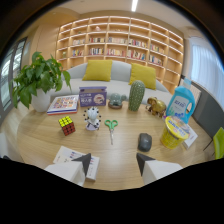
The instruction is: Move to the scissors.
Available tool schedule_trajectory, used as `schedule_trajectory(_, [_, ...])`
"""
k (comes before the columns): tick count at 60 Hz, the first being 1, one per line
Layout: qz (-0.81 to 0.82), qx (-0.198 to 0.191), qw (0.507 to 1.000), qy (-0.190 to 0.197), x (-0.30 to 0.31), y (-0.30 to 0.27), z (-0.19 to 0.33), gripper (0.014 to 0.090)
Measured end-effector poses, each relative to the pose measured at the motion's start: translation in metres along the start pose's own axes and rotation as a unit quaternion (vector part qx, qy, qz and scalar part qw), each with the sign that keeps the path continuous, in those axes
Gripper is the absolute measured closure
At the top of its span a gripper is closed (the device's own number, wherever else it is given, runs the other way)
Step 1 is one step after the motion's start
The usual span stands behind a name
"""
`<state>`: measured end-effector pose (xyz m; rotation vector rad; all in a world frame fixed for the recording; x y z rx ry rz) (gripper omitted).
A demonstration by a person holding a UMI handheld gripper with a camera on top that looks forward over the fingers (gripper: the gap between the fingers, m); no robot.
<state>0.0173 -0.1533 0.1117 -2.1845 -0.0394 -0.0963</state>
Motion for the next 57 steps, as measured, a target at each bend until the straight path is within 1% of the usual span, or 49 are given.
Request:
schedule_trajectory(4, [0.004,-0.008,1.000,-0.009,0.004,-0.008,0.025,0.0187])
schedule_trajectory(11, [-0.005,-0.015,1.000,0.000,0.013,-0.021,0.068,0.0185])
schedule_trajectory(25, [0.005,-0.028,0.999,-0.019,0.014,-0.029,0.142,0.0180])
schedule_trajectory(29, [0.003,-0.031,0.999,-0.019,0.014,-0.027,0.152,0.0184])
schedule_trajectory(35, [0.007,-0.045,0.999,-0.029,0.010,-0.019,0.164,0.0186])
schedule_trajectory(38, [0.009,-0.049,0.998,-0.027,0.012,-0.016,0.167,0.0185])
schedule_trajectory(50, [0.008,-0.043,0.999,-0.023,0.015,-0.018,0.167,0.0182])
schedule_trajectory(57, [0.010,-0.045,0.999,-0.030,0.011,-0.017,0.167,0.0181])
